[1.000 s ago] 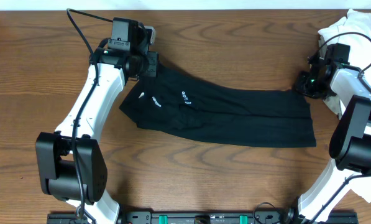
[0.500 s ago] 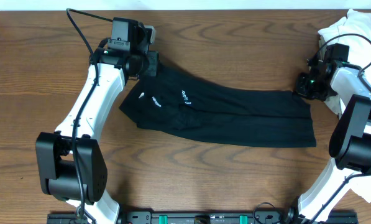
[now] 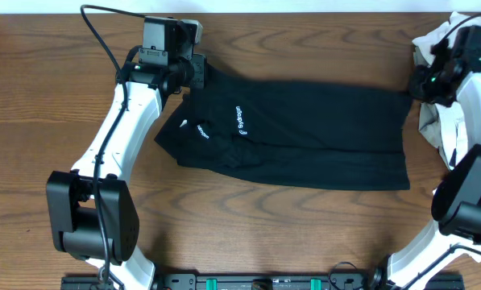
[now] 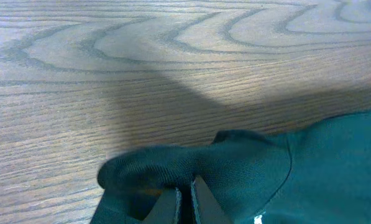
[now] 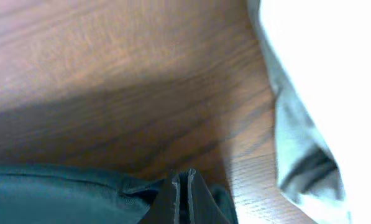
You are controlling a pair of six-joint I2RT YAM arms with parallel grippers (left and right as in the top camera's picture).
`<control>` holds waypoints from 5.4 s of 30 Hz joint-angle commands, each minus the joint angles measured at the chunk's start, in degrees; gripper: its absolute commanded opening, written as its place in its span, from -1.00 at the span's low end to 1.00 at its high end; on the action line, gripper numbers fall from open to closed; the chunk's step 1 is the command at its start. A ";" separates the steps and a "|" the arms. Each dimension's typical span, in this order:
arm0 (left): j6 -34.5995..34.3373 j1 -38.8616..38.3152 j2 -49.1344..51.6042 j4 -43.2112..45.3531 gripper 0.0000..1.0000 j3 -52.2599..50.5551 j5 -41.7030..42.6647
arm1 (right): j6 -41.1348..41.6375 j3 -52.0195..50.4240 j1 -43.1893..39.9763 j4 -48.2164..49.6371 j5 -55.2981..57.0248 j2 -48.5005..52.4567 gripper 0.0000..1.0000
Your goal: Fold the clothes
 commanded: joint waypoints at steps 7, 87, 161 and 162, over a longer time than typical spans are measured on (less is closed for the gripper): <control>-0.68 0.42 -1.42 -6.69 -0.88 0.59 -0.35 | 0.63 0.98 -0.31 -2.91 1.92 -0.63 -0.98; -0.70 0.42 -1.38 -32.79 -0.88 -7.96 2.45 | -1.92 -17.16 -2.40 -14.27 2.54 -0.46 -0.49; -4.79 0.13 -1.29 -22.99 -0.66 -16.94 -10.56 | -1.90 -16.92 -4.42 -18.08 3.34 -0.42 -0.31; -4.79 0.15 -1.68 -23.78 -0.66 -16.52 -10.56 | -1.92 -16.92 -4.42 -18.12 3.37 -0.42 -0.31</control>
